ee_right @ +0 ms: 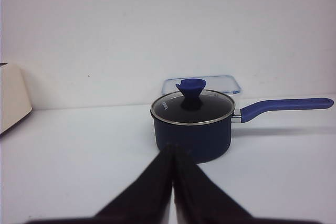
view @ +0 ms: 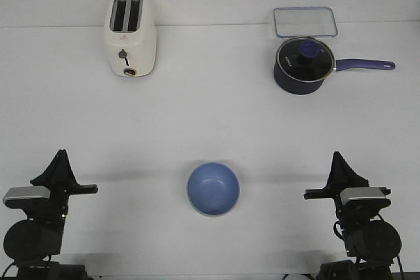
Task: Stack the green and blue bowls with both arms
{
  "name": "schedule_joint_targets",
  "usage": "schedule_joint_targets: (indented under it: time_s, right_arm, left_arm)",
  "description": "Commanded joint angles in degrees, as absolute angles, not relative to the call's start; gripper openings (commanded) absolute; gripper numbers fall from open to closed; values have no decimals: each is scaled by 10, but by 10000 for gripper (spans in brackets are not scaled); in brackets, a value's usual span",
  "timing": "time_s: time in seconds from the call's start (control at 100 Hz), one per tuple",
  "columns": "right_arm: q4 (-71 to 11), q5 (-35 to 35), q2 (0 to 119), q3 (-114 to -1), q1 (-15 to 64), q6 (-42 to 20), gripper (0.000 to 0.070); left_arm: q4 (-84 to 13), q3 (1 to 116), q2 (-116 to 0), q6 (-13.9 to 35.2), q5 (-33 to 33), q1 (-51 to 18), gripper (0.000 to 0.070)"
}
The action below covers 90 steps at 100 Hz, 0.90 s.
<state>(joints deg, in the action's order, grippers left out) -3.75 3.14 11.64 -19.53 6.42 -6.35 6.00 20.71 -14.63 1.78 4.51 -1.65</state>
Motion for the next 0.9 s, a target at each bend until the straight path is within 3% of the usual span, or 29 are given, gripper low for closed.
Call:
schedule_joint_targets:
  time_s: [0.0,0.31,0.44,0.89]
  right_arm:
    - [-30,30,116,-199,66,-61,0]
    - [-30,30,116,-199,66,-61,0]
    - [-30,30,116,-199,66,-61,0]
    - [-30,30,116,-200,66,-61,0]
  left_arm:
    - [62,166,-128,2,37,-10,14]
    - [61,44,0,7,25,18,15]
    - [97,9,-2,16,25,24,15]
    - [88,8,-2,26,24,22,15]
